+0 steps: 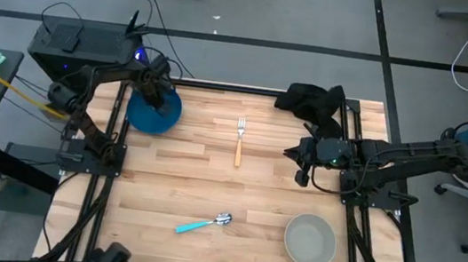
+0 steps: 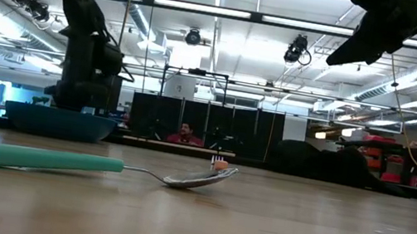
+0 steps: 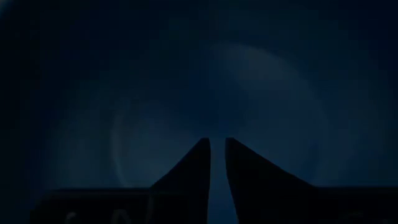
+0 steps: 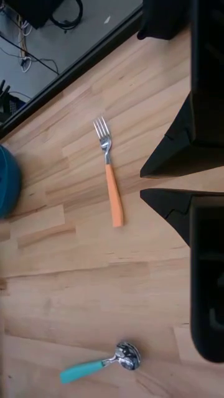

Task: Set table place
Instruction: Prepare the blue plate on the table

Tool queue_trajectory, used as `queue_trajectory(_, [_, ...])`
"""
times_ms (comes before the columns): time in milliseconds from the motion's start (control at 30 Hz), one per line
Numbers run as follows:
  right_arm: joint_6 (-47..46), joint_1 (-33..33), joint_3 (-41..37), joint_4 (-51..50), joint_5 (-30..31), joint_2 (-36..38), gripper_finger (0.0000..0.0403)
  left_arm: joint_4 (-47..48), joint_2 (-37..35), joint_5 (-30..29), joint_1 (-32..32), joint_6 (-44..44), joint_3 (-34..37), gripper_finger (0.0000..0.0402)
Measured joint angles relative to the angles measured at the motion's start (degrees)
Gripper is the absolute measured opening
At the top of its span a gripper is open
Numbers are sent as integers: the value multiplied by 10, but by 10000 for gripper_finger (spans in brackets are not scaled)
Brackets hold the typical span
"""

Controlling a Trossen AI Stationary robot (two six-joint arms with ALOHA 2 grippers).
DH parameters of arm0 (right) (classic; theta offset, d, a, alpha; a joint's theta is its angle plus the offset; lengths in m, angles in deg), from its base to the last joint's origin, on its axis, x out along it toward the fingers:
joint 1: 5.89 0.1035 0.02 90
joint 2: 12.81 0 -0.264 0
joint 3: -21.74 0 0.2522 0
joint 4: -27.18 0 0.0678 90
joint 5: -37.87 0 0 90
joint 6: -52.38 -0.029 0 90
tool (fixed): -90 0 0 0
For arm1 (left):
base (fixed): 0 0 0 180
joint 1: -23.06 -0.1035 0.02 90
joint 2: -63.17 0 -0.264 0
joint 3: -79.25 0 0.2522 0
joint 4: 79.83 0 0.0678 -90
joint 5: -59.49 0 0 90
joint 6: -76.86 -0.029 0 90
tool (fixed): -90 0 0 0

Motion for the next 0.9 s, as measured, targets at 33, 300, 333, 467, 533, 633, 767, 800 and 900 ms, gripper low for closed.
queue_trajectory(33, [0,0,0,0,0,0,46,-2,4,1,3,1,0,54])
queue_trajectory(300, [0,0,0,0,0,0,46,-12,16,2,32,35,0,53])
queue_trajectory(333, [0,0,0,0,0,0,46,-16,16,2,38,42,0,55])
queue_trajectory(467, [0,0,0,0,0,0,46,-24,16,3,64,70,0,59])
queue_trajectory(533, [0,0,0,0,0,0,46,-24,16,3,78,85,0,60])
queue_trajectory(633, [0,0,0,0,0,0,46,-24,18,2,101,99,0,57])
queue_trajectory(767, [0,0,0,0,0,0,46,-24,29,2,137,123,0,56])
queue_trajectory(800, [0,0,0,0,0,0,46,-23,32,0,148,130,-1,56])
queue_trajectory(900, [0,0,0,0,0,0,46,-25,39,-1,180,148,-2,60])
